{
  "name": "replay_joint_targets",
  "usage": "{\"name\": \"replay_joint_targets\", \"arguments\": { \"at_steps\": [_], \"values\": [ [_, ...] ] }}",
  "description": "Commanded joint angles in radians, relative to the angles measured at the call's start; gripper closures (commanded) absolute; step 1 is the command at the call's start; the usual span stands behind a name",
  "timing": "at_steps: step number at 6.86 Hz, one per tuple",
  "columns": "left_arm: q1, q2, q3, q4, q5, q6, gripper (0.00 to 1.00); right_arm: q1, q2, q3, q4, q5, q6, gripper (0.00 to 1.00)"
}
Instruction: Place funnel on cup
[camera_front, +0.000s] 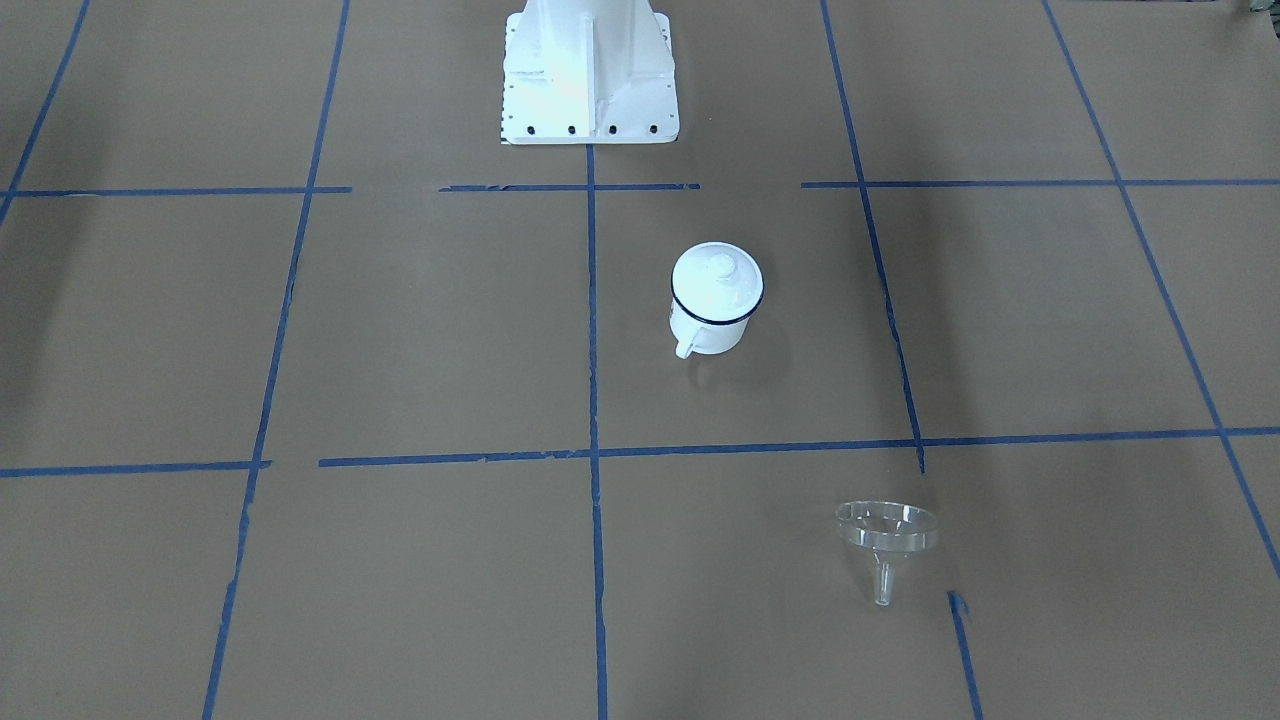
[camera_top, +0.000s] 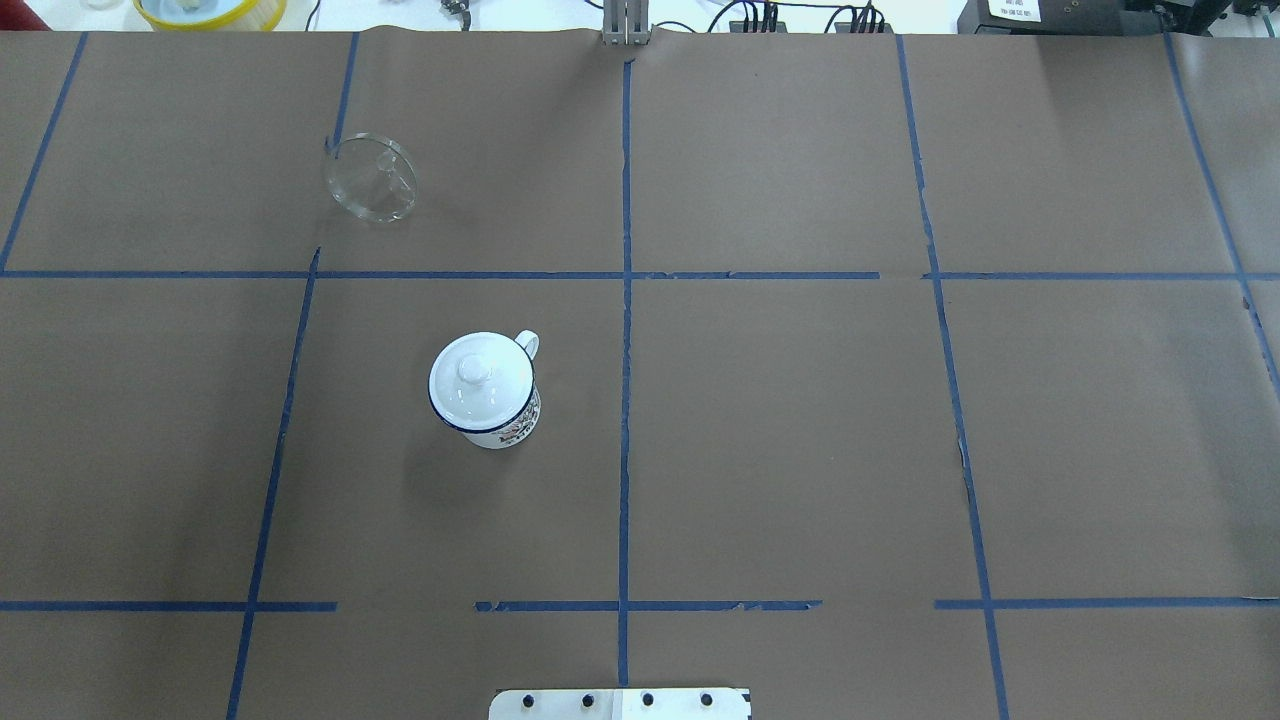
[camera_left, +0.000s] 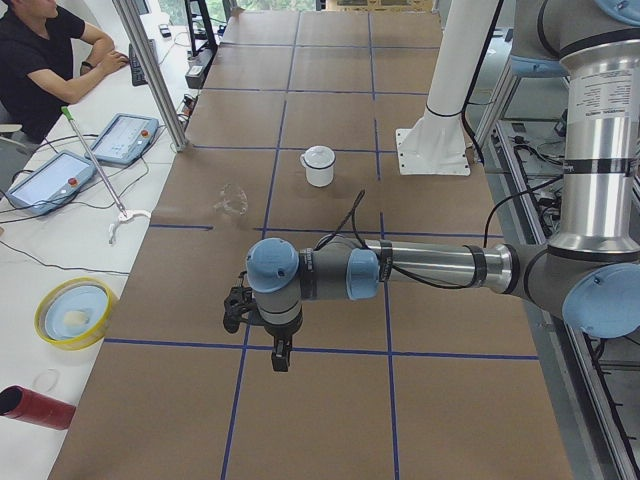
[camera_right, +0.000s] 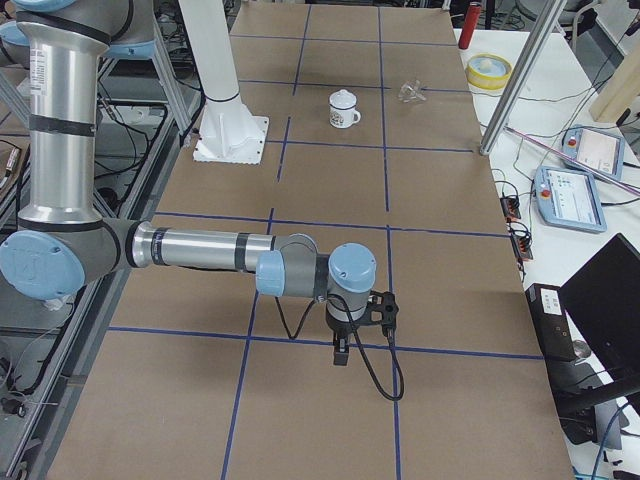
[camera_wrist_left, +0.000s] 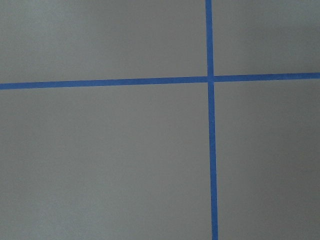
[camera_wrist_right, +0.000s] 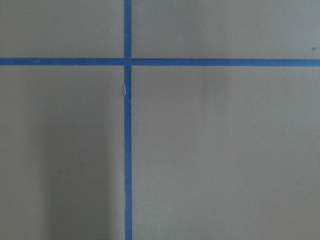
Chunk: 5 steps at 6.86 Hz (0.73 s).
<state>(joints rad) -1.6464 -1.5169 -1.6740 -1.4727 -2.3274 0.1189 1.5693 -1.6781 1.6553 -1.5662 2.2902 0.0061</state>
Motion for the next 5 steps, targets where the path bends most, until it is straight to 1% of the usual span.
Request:
{"name": "replay_joint_targets", "arguments": {
  "at_steps": [1, 5],
  "values": [
    [0.0, 0.007, -0.004, 0.0, 0.002, -0.001, 0.0, 0.0, 0.0, 0.001, 0.0, 0.0, 0.0, 0.0],
    [0.0, -0.008, -0.013, 0.002, 0.005, -0.002, 0.0, 0.0, 0.0, 0.0, 0.0, 0.0, 0.0, 0.0]
  ]
}}
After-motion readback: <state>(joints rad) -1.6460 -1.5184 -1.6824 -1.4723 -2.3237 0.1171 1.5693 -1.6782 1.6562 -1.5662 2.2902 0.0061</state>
